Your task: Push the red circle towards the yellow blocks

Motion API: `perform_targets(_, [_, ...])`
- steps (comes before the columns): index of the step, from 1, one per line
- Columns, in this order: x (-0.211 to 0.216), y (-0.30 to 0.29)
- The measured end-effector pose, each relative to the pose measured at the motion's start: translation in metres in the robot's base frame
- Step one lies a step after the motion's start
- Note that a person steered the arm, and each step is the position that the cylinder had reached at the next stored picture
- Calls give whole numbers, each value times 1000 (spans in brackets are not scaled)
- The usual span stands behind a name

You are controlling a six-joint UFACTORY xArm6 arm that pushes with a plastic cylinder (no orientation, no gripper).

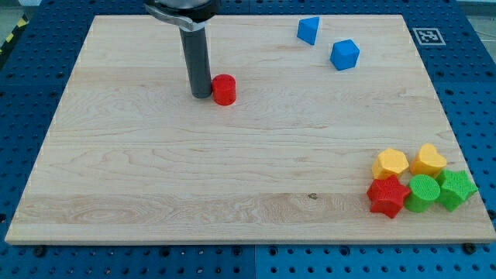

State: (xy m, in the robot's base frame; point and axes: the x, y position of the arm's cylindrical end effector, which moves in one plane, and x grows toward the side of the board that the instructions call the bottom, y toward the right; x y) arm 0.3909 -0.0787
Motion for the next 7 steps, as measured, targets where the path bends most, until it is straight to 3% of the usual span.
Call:
perform_targets(3, [-7, 47])
perform_targets(5, [-17, 115])
perform_targets(7, [46, 143])
